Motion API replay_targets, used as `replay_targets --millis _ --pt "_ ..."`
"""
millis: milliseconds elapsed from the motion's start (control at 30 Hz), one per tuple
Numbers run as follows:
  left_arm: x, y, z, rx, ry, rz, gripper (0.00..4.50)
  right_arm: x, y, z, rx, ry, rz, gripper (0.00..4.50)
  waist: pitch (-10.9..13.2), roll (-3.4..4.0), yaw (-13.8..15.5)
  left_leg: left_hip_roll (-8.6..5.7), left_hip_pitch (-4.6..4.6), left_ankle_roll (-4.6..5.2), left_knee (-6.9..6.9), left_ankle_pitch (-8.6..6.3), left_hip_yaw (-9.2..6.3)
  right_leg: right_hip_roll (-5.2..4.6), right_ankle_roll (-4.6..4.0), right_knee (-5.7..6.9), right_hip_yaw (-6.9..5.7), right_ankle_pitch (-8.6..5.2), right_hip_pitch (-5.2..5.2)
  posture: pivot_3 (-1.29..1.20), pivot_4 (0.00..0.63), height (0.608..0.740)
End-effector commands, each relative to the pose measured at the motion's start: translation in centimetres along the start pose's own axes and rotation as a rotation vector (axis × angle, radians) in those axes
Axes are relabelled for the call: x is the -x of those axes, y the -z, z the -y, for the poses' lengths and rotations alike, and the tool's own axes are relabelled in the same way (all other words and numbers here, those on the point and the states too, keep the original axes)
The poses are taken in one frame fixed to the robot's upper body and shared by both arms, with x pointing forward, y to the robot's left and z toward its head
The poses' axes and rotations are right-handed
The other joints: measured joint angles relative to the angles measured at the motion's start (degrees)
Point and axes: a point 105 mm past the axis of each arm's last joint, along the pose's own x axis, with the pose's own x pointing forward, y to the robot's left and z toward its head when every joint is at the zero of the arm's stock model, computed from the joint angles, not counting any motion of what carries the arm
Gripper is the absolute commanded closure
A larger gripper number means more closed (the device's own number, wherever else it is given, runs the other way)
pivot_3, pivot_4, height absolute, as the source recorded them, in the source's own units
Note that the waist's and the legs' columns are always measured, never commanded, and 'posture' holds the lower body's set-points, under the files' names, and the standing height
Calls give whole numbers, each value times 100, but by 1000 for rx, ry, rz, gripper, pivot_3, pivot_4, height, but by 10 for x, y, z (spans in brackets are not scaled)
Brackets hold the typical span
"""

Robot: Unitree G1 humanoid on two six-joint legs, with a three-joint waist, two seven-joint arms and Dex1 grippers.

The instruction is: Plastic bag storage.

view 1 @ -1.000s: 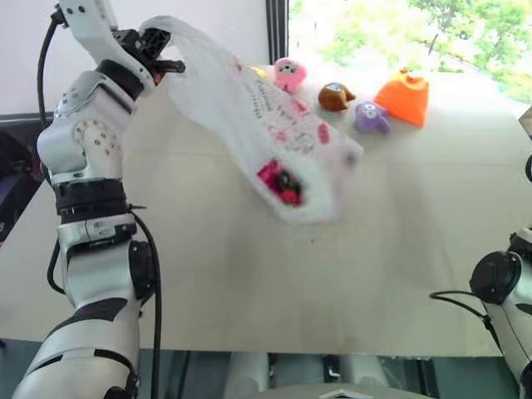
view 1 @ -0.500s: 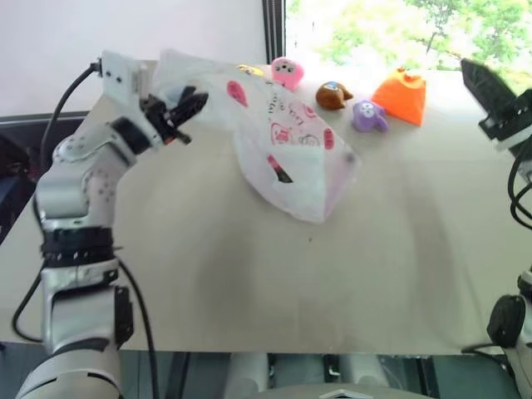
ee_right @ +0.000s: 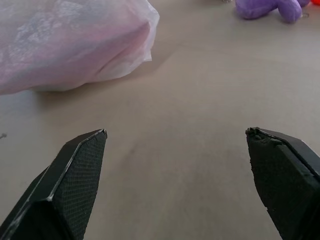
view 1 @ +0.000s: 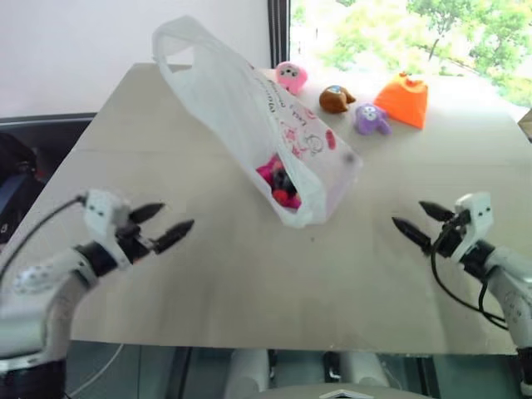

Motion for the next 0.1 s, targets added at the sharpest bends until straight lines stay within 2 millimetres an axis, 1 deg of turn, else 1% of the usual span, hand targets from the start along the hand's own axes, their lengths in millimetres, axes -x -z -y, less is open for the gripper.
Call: replay_targets --millis 33,100 --pt "-8 8 17 -110 -40 34 78 9 1 -3 116 -47 13 0 -1 -3 -6 0 13 0 -1 -1 3 1 -1 0 2 -1 9 0 150 740" --pt "-13 21 32 -88 -28 24 78 12 9 -3 164 -65 -14 0 -4 -6 -8 1 16 1 -2 -1 4 4 -2 1 2 0 10 0 150 740"
